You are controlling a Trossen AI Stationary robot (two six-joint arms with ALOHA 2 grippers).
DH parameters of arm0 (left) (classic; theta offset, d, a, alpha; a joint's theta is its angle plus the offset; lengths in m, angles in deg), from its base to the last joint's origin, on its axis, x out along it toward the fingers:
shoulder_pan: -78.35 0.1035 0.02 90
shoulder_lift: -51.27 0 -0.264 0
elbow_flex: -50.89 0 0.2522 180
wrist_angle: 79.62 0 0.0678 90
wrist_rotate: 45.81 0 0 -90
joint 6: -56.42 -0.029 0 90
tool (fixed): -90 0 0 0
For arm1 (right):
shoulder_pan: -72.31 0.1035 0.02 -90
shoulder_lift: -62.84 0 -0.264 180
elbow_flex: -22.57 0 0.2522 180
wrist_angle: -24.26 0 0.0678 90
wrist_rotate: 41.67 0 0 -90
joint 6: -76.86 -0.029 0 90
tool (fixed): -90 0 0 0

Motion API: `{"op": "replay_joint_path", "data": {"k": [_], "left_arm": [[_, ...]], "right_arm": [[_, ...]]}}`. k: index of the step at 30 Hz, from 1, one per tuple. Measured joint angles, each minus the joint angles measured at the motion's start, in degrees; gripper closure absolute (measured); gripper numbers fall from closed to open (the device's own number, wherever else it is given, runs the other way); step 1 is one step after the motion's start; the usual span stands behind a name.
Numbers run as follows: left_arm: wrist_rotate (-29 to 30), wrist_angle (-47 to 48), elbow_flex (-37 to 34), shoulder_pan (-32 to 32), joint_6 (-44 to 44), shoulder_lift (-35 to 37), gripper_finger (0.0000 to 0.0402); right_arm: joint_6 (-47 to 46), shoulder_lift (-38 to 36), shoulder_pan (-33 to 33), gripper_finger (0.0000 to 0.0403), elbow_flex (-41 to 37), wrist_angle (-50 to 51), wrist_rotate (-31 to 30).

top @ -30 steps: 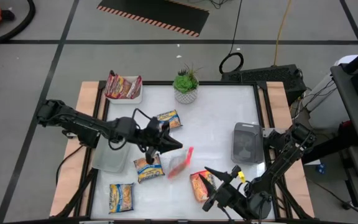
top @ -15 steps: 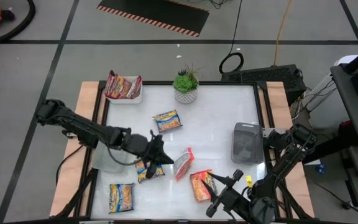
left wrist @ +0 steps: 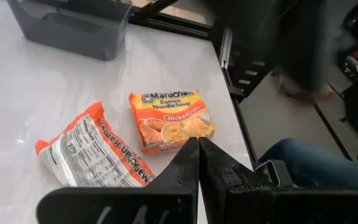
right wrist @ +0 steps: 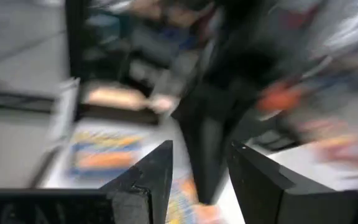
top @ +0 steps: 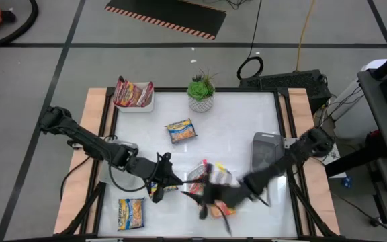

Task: Sort Maruchan noodles
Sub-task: Put the top orange noodle pack into the black bin

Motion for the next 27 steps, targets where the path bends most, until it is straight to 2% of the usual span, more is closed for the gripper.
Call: {"op": "replay_joint_path", "data": {"k": [1,2,8,15,21,27], "left_arm": [[0.0,0.4,0.0,-0.2,0.2,0.0,0.0398],[0.0,1.1,0.0,-0.5,0.4,0.0,0.0398],[0.9,7.5,0.0,-4.0,1.2,0.0,0.0398],[10.5,12.0,-0.3,-8.4,2.4,0.0,0.0398],[11.0,11.6,-2.9,-9.7,4.0,0.0,0.0398],[11.0,11.3,-5.4,-9.8,5.1,0.0,0.0398]], "right_arm": [[-2.8,0.0,-2.0,0.0257,0.1,2.8,5.0],[-4.4,0.0,-3.7,0.0257,0.1,5.5,7.3],[-2.5,-1.0,-6.2,0.0257,0.1,21.3,9.1],[1.2,-1.3,-6.4,0.0257,0.2,39.5,10.5],[4.1,-1.2,-6.4,0.0253,0.2,45.2,15.1],[9.6,-1.2,-6.6,0.0217,0.2,45.4,16.0]]}}
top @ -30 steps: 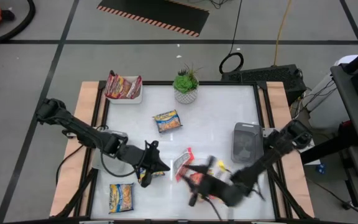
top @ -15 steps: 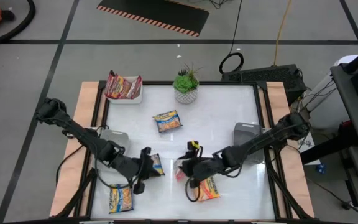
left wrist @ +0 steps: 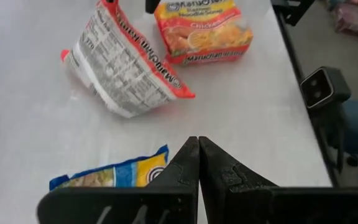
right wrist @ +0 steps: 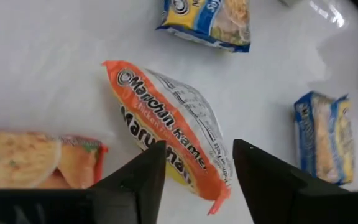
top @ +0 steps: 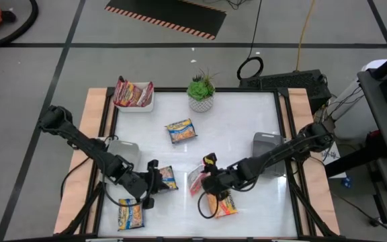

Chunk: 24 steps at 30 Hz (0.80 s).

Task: Sort Maruchan noodles
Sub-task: Put the top orange noodle pack into the black bin

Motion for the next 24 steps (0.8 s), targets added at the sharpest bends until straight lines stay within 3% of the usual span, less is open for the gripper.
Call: {"op": "replay_joint_path", "data": {"k": [9,13,18,24], "left_arm": [[0.0,-1.7,-1.3,1.4,-1.3,0.0,0.0398],[-0.1,-2.3,-1.3,2.7,-3.2,0.0,0.0398],[-1.1,-2.9,-1.3,5.0,-5.3,0.0,0.0398],[-4.1,-4.8,-1.3,8.3,-8.2,0.0,0.0399]], "right_arm": [[12.7,6.2,-1.4,0.0188,0.0,0.4,0.0],[16.6,9.8,-1.3,0.0199,0.1,-1.2,-6.5],[19.7,10.9,-1.4,0.0231,0.1,-4.3,-9.3],[19.7,10.3,-1.4,0.0310,0.0,-6.7,-8.8]]}}
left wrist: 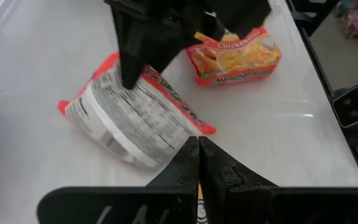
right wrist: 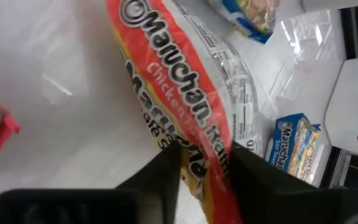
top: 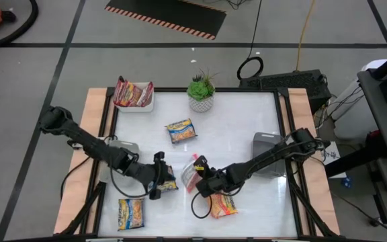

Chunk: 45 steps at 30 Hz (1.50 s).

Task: Sort Maruchan noodles
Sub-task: Put the top orange noodle pack into the black bin

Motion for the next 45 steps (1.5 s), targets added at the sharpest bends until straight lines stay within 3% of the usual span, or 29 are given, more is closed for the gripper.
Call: {"op": "replay_joint_path", "data": {"k": [7,16,23,30,40,45], "left_arm": [[-0.6,0.6,0.0,1.9,-0.8,0.5,0.0399],[-2.6,1.9,0.0,0.5,1.8,1.1,0.0399],[-2.6,1.0,0.0,-1.2,2.2,1.6,0.0399],[-2.6,0.1,0.0,-1.5,2.5,1.6,0.0399],[-2.6,-1.8,0.0,-1.5,2.4,1.6,0.0399],[-2.7,-3.0,0.0,-1.5,2.3,1.6,0.0399]], "right_arm": [[-0.5,-0.1,0.1,0.0395,0.0,-1.6,-0.4],[-11.2,-8.1,0.1,0.0394,-0.1,-2.5,-1.5],[-30.3,-20.9,-0.2,0.0402,-0.1,5.5,-1.5],[-64.2,-33.6,-3.5,0.0402,0.0,26.1,3.2],[-81.9,-42.0,-5.3,0.0403,0.0,58.5,15.7],[-87.9,-42.5,-5.3,0.0403,0.0,69.4,17.4]]}}
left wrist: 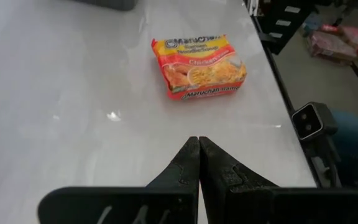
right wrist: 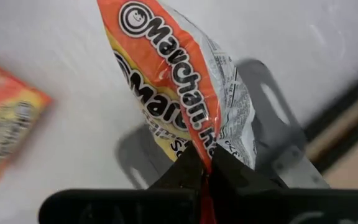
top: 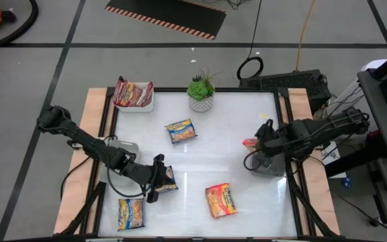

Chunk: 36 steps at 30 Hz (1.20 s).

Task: Sort Maruchan noodles
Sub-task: Put the top orange noodle pack into the black bin

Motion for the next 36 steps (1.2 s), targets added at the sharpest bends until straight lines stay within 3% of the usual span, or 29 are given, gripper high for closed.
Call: {"op": "replay_joint_path", "data": {"k": [7,19,36], "left_arm": [[-0.4,-1.7,0.0,0.0,1.2,0.0,0.0399],[-4.4,-3.7,0.0,-1.3,3.0,0.0,0.0399],[-4.4,-6.2,0.0,-1.3,-1.7,0.0,0.0398]], "right_arm": [[0.2,-0.4,0.0,0.0403,-3.1,0.0,0.6],[-2.5,-5.9,-0.3,0.0403,-19.0,0.2,8.0],[-6.8,-18.8,-0.3,0.0403,-24.4,-10.7,-1.1]]}}
